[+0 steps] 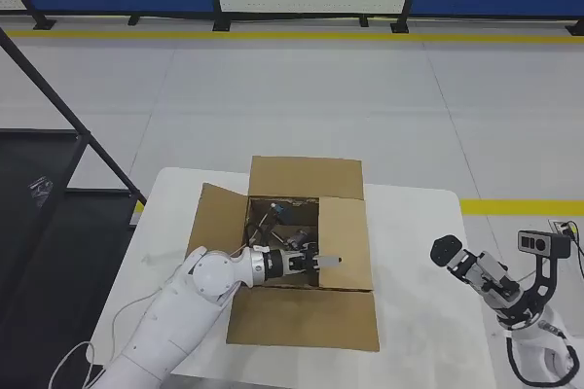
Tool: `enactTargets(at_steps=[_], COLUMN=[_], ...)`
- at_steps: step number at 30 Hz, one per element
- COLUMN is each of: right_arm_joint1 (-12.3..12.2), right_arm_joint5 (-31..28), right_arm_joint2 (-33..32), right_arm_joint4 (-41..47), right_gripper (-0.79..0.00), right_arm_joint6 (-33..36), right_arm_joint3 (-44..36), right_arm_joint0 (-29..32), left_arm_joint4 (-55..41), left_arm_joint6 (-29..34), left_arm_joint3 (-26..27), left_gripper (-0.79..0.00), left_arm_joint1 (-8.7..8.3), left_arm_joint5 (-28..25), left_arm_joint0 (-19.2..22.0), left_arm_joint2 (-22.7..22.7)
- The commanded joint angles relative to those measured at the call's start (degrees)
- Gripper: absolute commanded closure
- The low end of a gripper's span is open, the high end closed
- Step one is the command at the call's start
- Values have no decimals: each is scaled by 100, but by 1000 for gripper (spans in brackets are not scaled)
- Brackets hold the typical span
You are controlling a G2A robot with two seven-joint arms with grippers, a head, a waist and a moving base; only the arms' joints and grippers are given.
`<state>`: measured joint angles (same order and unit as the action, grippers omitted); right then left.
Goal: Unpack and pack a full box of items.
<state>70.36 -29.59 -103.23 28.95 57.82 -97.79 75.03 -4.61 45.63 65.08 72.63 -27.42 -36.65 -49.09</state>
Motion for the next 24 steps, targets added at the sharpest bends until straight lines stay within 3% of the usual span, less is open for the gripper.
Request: enactTargets(at_steps=[1,8,16,24], right_arm_joint1=[-11,-57,-176,-118], right_arm_joint5=[-12,-69,401,-225], right_arm_joint2=[15,21,130,646], right_arm_joint4=[22,93,-552,-642], right_gripper=[-785,-785,-785,-785], right_arm_joint6=[-11,7,524,-198], right_arm_joint3=[-9,-11,526,1742], right_arm_joint0=[10,50,-67,-128], left_arm_joint4=[-1,79,274,405], left_arm_joint6=[17,-160,-448,-1023], left_arm_joint3=[56,393,755,780], left_gripper=[-785,-785,-785,-785], left_arm_joint1=[-10,-11,41,174], left_arm_joint5=[-18,4,205,347], left_arm_joint0=[-21,-99,-85,-28], left_arm_joint2=[-47,-142,-112,51])
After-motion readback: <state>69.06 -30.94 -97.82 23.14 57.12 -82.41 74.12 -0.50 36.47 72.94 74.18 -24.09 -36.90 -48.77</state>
